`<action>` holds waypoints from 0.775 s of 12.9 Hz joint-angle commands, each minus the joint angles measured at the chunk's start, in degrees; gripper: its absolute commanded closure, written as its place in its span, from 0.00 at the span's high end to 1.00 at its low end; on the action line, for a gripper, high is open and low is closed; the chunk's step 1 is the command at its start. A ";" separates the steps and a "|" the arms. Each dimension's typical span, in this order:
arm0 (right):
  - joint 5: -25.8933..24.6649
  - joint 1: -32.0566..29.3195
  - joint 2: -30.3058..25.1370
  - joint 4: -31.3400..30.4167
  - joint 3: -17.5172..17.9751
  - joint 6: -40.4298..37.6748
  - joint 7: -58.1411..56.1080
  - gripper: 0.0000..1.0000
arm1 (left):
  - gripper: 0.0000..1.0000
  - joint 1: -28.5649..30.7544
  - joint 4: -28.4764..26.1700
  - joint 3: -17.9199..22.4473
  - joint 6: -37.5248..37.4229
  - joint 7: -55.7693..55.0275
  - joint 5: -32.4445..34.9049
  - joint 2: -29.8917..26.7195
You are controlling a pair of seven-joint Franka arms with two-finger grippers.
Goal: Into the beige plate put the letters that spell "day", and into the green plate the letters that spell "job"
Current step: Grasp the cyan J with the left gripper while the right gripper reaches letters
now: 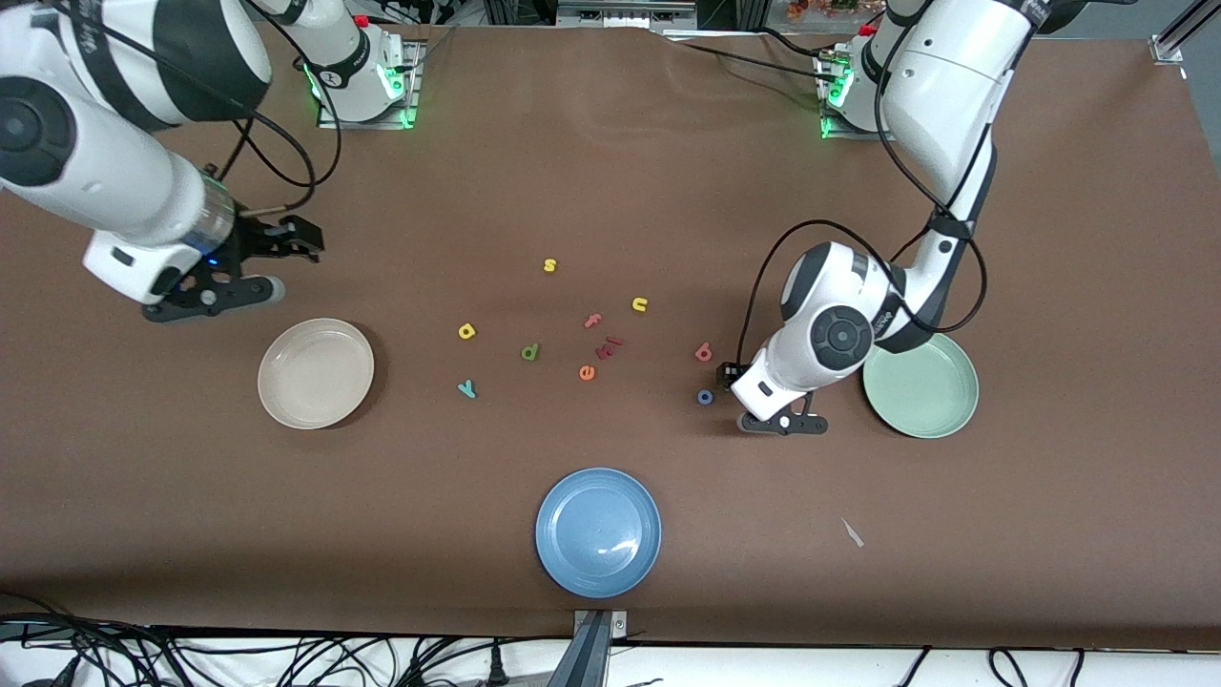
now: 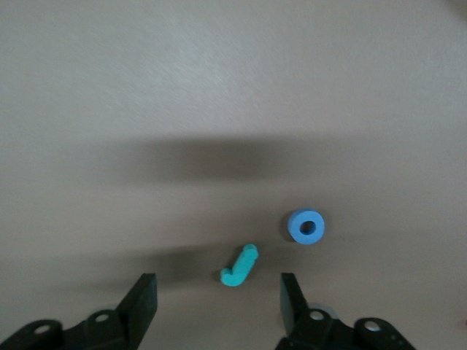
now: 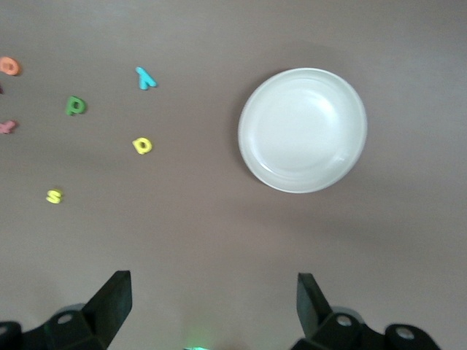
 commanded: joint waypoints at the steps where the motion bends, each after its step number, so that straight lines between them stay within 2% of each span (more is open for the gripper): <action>1: 2.60 1.47 1.85 -0.39 -0.32 3.72 5.22 1.00 | 0.71 -1.70 -0.09 0.76 1.42 -0.59 -1.14 1.13; 5: 1.46 7.36 4.92 -3.20 -0.41 11.19 16.90 1.00 | 0.66 -1.70 0.00 0.85 5.64 -0.59 -0.62 3.50; 10: 1.81 8.78 5.63 -9.43 -0.41 17.78 20.87 1.00 | 0.57 -1.88 -0.18 0.85 5.21 -0.86 -0.61 3.68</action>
